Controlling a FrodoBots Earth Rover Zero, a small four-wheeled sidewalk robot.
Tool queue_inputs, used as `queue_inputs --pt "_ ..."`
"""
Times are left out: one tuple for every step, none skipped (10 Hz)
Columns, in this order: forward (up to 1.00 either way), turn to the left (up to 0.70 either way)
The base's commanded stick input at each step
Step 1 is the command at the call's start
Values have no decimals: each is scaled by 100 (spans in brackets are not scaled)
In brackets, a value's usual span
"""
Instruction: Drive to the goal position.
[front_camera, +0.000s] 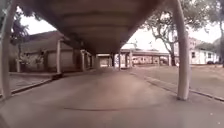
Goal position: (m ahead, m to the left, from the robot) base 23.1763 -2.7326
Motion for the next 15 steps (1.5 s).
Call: queue_inputs --pt "70 0" --pt "70 0" --pt "70 0" --pt "70 0" --pt "70 0" --pt "70 0" --pt "70 0" --pt "70 0" --pt "70 0" --pt "70 0" --pt "70 0" --pt "70 0" --pt "70 0" --pt "70 0" --pt "70 0"
